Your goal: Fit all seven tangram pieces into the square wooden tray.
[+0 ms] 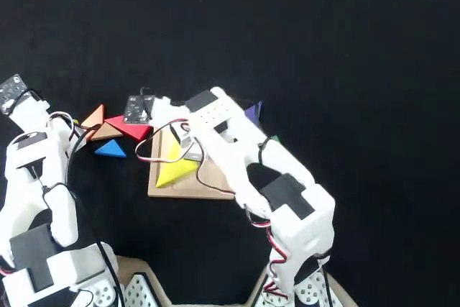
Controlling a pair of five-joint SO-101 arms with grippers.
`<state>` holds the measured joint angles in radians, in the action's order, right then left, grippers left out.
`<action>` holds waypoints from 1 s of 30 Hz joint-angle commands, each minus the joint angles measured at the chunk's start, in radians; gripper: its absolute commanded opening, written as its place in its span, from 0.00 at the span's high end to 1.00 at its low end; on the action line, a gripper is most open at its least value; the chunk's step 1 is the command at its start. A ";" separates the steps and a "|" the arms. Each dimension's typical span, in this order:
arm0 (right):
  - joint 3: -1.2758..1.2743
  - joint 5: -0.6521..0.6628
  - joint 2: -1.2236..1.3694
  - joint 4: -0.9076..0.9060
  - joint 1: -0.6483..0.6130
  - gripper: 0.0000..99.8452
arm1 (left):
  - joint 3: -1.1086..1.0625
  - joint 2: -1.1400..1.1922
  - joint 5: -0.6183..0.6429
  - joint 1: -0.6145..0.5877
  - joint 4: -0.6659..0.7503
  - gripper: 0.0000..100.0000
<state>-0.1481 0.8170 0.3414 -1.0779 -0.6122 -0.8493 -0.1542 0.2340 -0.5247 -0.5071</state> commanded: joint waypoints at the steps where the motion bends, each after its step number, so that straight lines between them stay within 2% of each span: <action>1: 0.058 -0.012 -0.021 0.014 -0.031 0.99 | 0.008 -0.005 0.005 0.016 0.015 0.82; 9: 0.051 -0.087 -0.062 0.041 -0.023 0.99 | 0.008 -0.005 0.005 0.016 0.015 0.82; 12: 0.070 -0.083 -0.094 -0.009 0.040 0.99 | 0.007 -0.005 0.005 0.016 0.015 0.82; 15: 0.065 -0.084 -0.096 0.015 0.071 0.99 | 0.007 -0.005 0.005 0.016 0.015 0.82; 24: 0.171 -0.089 0.099 0.040 -0.044 0.99 | 0.007 -0.005 0.005 0.016 0.015 0.82; 30: 0.257 -0.110 0.133 0.040 -0.074 0.99 | 0.007 -0.005 0.005 0.016 0.015 0.82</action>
<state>0.0391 0.7342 0.4826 -1.0487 -0.6460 -0.8493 -0.1542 0.2340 -0.5186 -0.5071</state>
